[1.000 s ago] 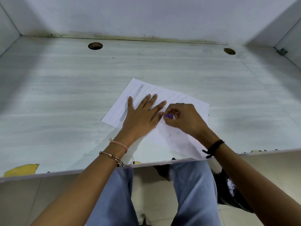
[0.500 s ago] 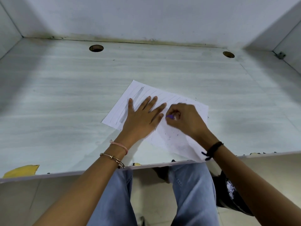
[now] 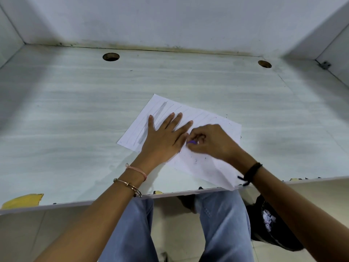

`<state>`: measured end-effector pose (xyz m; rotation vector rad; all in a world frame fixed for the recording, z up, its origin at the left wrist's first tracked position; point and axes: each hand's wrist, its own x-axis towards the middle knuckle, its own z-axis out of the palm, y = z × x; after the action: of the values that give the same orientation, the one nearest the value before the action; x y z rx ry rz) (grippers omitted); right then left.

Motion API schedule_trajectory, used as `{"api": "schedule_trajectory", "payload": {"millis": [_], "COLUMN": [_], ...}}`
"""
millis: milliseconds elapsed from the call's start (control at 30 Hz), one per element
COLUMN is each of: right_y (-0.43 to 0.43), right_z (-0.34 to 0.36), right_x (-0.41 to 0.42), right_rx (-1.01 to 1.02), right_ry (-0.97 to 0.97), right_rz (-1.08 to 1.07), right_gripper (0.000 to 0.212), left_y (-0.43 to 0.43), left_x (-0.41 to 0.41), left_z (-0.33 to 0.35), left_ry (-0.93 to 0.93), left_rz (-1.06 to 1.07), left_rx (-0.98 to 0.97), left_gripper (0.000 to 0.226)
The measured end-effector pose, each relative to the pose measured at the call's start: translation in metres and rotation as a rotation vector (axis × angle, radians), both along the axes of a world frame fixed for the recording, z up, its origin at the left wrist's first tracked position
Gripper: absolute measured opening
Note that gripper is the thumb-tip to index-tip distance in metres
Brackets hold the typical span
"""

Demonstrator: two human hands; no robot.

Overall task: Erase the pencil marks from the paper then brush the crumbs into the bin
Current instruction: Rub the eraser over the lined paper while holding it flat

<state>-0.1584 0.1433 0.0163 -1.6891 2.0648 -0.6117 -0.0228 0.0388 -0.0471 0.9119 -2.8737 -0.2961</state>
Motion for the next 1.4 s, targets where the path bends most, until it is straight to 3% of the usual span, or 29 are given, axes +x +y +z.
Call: {"api": "schedule_trajectory", "payload": {"millis": [133, 300, 467, 633, 800, 967, 1167, 1333, 1400], "right_y": [-0.019, 0.001, -0.018, 0.001, -0.022, 0.003, -0.018, 0.013, 0.012], "right_z": [0.001, 0.003, 0.002, 0.0, 0.003, 0.005, 0.003, -0.001, -0.001], "right_x": [-0.026, 0.007, -0.026, 0.008, -0.031, 0.011, -0.018, 0.027, 0.018], "right_rx": [-0.061, 0.036, -0.062, 0.037, -0.059, 0.058, -0.07, -0.002, -0.017], "right_ry": [0.064, 0.017, 0.061, -0.007, 0.106, 0.009, 0.009, -0.053, -0.051], "right_rz": [-0.215, 0.027, -0.193, 0.041, -0.185, 0.094, -0.141, 0.088, 0.088], "right_gripper": [0.003, 0.001, 0.003, 0.003, 0.004, 0.003, 0.004, 0.003, 0.003], "left_y": [-0.001, 0.0, -0.001, 0.0, 0.0, -0.001, -0.001, -0.002, -0.001], "left_x": [-0.001, 0.0, 0.0, 0.0, 0.0, 0.0, -0.001, 0.001, 0.0], "left_z": [0.0, 0.001, 0.001, 0.001, 0.001, 0.001, 0.001, -0.001, -0.001], "left_ry": [0.031, 0.001, 0.022, -0.012, 0.02, -0.022, 0.015, -0.017, -0.019], "left_rz": [0.012, -0.007, 0.011, -0.005, 0.012, -0.017, 0.016, -0.025, -0.023], "left_rx": [0.02, 0.007, 0.026, 0.009, 0.024, -0.003, 0.028, -0.016, -0.013], "left_gripper": [0.047, 0.049, 0.047, 0.048, 0.047, 0.049, 0.047, 0.05, 0.049]}}
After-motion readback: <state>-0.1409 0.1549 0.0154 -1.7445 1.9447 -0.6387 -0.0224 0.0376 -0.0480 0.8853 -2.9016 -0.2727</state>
